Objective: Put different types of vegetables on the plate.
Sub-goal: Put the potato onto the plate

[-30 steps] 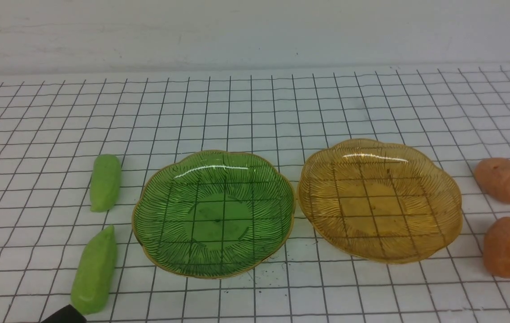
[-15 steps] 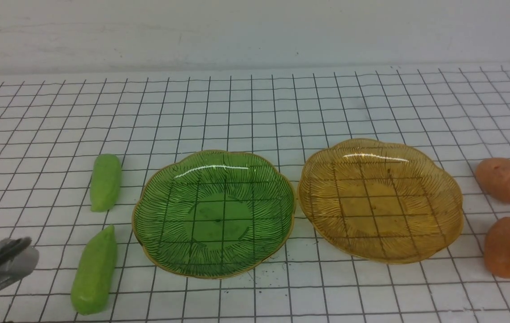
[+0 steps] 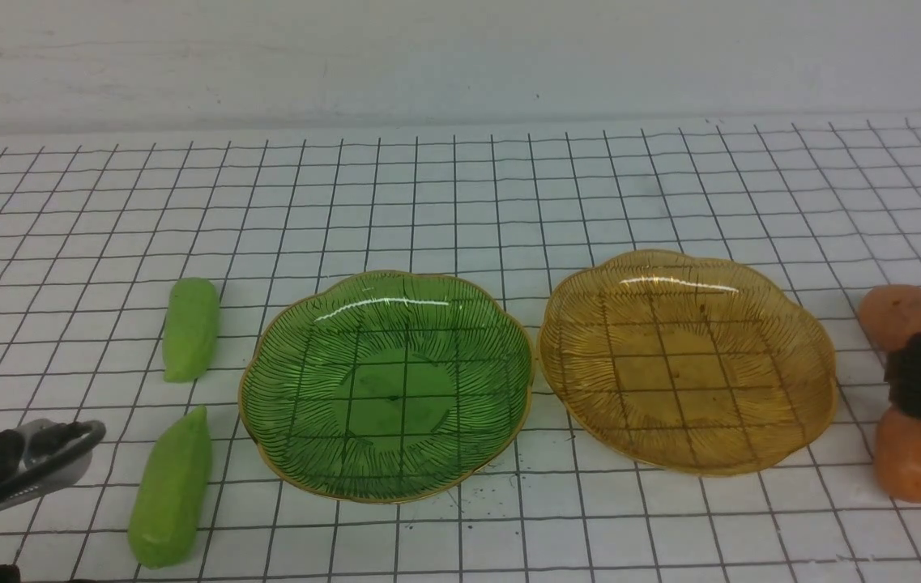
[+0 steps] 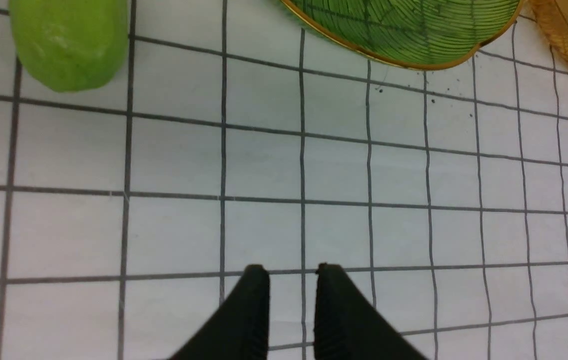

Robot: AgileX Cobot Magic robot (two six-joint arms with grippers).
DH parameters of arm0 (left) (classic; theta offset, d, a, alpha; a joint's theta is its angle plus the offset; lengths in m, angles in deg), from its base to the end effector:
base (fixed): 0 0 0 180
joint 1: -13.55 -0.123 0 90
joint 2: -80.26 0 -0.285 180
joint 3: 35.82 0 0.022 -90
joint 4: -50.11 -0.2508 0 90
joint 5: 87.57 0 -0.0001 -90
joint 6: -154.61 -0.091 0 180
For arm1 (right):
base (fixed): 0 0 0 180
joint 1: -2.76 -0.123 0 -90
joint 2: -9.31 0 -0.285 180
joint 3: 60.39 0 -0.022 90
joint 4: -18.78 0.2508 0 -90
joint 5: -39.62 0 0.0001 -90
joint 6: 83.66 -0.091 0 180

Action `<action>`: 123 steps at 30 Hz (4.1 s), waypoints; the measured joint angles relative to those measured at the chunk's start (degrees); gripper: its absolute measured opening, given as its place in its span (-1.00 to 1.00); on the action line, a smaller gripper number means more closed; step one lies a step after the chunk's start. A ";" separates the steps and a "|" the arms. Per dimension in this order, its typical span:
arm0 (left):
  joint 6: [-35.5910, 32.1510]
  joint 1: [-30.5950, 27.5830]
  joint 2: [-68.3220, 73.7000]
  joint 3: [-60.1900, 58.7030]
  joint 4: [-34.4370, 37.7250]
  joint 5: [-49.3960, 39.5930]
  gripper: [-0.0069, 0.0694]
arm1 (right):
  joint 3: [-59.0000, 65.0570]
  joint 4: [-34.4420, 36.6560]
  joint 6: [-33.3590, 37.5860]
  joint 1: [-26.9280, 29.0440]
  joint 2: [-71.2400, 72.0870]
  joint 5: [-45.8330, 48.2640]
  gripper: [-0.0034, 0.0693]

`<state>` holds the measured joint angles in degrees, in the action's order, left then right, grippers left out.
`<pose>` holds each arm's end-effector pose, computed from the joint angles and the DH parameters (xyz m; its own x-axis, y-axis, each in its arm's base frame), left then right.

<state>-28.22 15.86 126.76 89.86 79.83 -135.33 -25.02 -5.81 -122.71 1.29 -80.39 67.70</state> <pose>0.1019 -0.0376 0.2353 -0.8513 -0.2559 -0.4580 -0.0160 0.8852 -0.4649 0.2600 -0.0112 0.2038 -0.8149 0.2669 -0.5145 0.3233 0.9461 -0.0212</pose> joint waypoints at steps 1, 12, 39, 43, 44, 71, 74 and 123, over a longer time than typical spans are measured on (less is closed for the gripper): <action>0.18 0.00 0.00 0.00 -0.05 -0.05 -0.50 | -0.34 -2.61 -2.55 0.00 -1.63 -0.36 0.96; 0.59 0.00 0.00 0.00 -0.08 -0.49 -0.50 | -1.10 -13.58 -17.06 0.00 -11.16 -0.82 0.68; 0.59 0.00 0.00 0.00 -0.38 -1.16 -0.50 | -15.76 37.97 37.46 -7.72 -8.38 0.70 0.54; 0.59 0.00 0.00 0.00 -0.43 -1.16 -0.50 | -15.76 41.33 39.05 -9.09 -12.31 -3.41 0.54; 0.59 0.00 0.00 0.00 -0.43 -1.16 -0.50 | -15.76 41.55 39.05 -9.13 -12.78 -3.97 0.56; 0.59 0.00 0.00 0.00 -0.43 -1.30 -0.50 | -25.37 26.91 39.39 5.79 -16.97 -0.73 0.90; 0.59 0.00 0.00 0.00 -0.43 -1.30 -0.50 | -25.37 23.87 39.39 7.67 -20.78 -1.43 0.87; 0.59 0.00 0.00 0.00 -1.73 -1.70 -0.50 | -43.44 50.10 51.23 -2.81 -23.79 42.14 0.48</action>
<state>-27.63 15.86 126.76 89.86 78.10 -137.03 -68.46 44.29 -71.48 -1.53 -104.18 109.85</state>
